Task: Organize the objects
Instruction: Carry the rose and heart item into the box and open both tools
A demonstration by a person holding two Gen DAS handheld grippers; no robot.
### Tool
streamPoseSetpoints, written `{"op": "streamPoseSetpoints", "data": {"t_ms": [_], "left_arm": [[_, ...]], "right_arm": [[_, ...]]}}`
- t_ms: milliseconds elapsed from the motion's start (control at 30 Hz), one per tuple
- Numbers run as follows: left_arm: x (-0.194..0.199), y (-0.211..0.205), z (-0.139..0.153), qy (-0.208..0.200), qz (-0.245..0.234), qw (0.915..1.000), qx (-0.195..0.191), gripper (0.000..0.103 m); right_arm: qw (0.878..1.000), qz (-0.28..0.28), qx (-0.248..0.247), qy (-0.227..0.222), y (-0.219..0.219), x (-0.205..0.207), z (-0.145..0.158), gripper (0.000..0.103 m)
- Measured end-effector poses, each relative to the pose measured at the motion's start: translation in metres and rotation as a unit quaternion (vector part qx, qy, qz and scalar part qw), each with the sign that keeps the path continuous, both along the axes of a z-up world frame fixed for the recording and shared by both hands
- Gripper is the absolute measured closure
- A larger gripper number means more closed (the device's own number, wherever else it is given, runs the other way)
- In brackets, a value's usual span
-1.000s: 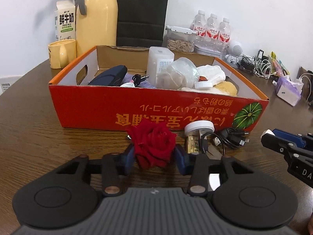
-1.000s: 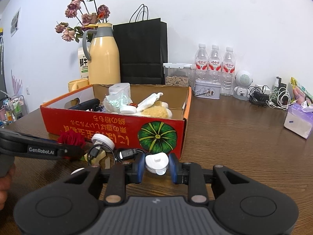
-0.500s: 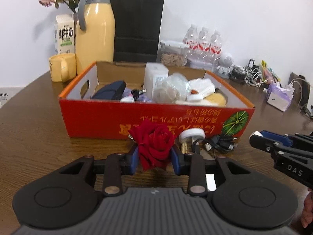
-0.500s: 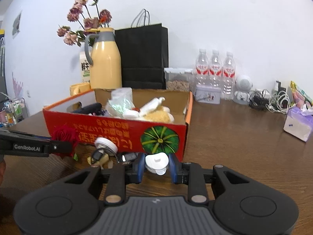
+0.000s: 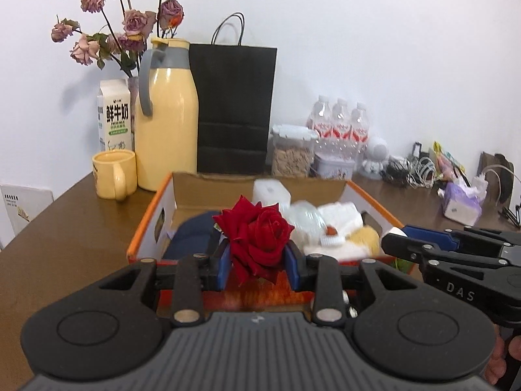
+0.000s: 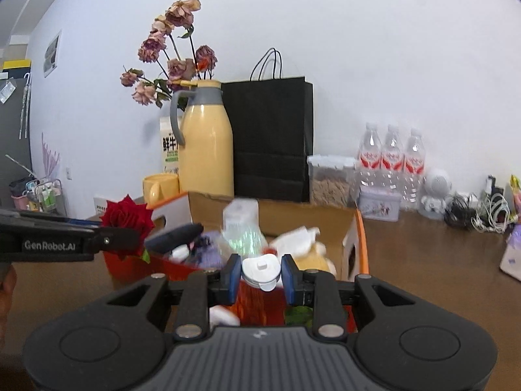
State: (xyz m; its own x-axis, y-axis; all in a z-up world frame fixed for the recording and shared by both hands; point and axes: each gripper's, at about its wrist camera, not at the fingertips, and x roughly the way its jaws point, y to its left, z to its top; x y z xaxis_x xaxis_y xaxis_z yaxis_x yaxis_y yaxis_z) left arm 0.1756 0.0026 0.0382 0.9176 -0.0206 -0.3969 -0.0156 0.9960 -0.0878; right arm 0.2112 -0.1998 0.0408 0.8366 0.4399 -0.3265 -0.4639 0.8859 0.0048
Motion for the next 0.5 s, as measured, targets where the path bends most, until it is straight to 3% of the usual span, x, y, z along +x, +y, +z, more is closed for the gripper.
{"op": "streamPoseSetpoints", "data": {"t_ms": [267,500], "left_arm": [[0.044,0.001,0.005,-0.014,0.007,0.9999,0.004,0.069],[0.087,0.007,-0.005,-0.016,0.051,0.9985,-0.009,0.069]], "right_arm": [[1.0,-0.023,0.01,-0.005,0.026,0.053,0.015,0.078],[0.999,-0.05,0.02,-0.001,0.035,0.093,0.009,0.078]]}}
